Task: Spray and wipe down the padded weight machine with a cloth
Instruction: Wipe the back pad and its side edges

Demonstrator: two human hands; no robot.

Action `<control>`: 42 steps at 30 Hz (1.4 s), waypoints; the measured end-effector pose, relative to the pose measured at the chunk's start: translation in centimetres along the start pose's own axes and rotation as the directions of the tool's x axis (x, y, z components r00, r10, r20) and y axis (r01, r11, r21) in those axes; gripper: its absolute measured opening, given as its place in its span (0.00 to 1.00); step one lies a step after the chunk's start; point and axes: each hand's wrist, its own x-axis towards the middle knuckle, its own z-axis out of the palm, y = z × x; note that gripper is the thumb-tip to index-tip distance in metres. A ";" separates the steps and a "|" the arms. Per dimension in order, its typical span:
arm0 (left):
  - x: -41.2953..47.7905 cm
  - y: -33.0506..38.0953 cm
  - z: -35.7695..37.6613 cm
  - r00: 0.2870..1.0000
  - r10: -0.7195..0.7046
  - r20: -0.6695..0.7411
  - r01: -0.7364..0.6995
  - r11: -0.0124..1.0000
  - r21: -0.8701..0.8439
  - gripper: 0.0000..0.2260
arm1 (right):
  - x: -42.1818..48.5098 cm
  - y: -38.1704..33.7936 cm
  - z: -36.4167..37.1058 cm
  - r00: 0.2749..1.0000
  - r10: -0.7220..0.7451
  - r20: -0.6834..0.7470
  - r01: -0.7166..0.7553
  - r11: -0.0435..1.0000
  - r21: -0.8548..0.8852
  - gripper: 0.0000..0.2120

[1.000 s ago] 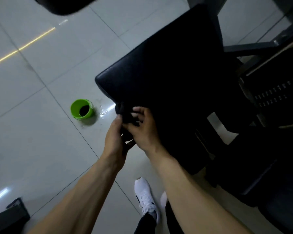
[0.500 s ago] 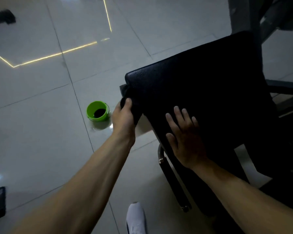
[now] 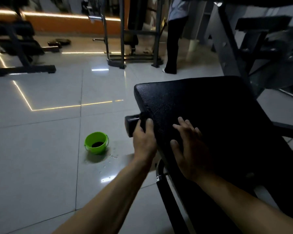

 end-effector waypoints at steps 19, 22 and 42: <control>-3.1 -0.5 0.1 0.988 0.123 0.092 -0.137 0.977 0.166 0.17 | -0.2 0.1 0.1 0.992 0.030 -0.121 -0.016 0.993 0.113 0.22; 1.9 2.4 -0.2 0.944 0.326 0.055 -0.327 0.895 0.305 0.14 | -0.4 -0.3 -0.2 0.988 0.061 -0.141 -0.044 0.992 0.120 0.25; 1.6 2.2 -1.4 0.907 0.312 0.282 -0.418 0.741 0.525 0.30 | -0.6 -0.8 -1.4 0.961 0.138 -0.239 -0.136 0.990 0.024 0.16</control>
